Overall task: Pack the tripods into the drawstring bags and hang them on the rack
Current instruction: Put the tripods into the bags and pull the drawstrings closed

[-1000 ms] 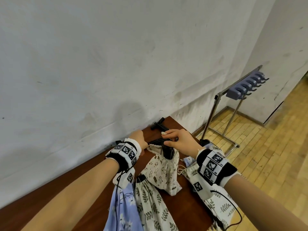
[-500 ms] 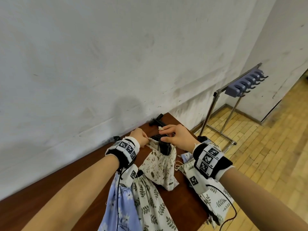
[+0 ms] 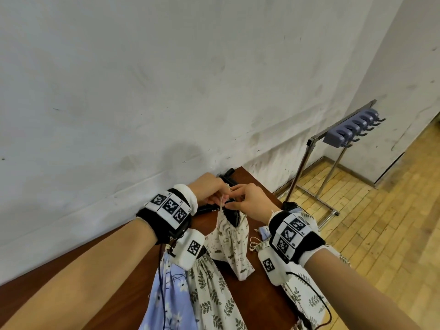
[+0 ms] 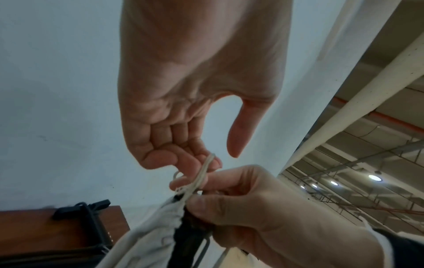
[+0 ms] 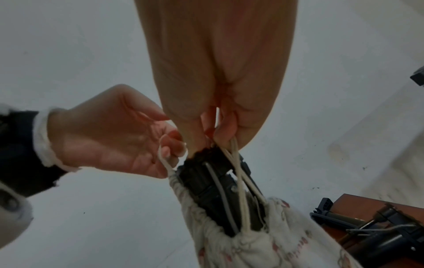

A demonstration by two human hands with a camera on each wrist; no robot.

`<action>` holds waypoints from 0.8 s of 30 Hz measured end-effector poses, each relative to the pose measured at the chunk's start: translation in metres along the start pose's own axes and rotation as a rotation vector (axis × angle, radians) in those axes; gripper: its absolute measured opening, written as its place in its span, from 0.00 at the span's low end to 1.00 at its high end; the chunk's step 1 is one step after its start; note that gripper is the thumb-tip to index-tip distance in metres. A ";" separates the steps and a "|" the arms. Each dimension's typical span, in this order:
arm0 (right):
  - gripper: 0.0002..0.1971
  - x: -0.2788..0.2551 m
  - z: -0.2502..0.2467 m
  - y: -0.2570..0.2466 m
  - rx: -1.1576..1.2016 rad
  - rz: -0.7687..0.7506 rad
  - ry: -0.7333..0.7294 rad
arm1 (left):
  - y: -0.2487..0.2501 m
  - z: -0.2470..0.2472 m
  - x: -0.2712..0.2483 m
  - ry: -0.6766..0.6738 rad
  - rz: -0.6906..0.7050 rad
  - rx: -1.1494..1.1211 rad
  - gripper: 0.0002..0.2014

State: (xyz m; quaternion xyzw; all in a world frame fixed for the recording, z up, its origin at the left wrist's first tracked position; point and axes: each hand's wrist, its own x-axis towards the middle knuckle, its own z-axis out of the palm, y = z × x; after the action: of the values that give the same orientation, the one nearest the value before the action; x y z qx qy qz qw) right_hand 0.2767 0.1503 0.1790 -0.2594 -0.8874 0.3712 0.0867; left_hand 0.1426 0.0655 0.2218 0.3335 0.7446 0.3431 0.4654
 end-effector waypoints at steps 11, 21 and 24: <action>0.11 -0.012 -0.022 -0.008 0.469 0.156 0.108 | -0.017 0.012 0.007 0.063 0.069 0.134 0.10; 0.11 -0.016 -0.056 -0.026 1.177 0.365 0.133 | -0.006 0.025 0.023 0.161 0.026 0.334 0.18; 0.14 -0.012 -0.053 -0.035 1.212 0.287 0.103 | -0.001 0.027 0.023 0.150 0.030 0.414 0.18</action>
State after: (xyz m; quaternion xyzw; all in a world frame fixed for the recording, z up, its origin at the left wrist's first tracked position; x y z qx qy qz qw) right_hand 0.2915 0.1556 0.2417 -0.2984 -0.4701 0.8036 0.2101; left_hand 0.1592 0.0888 0.2015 0.4063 0.8267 0.2137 0.3253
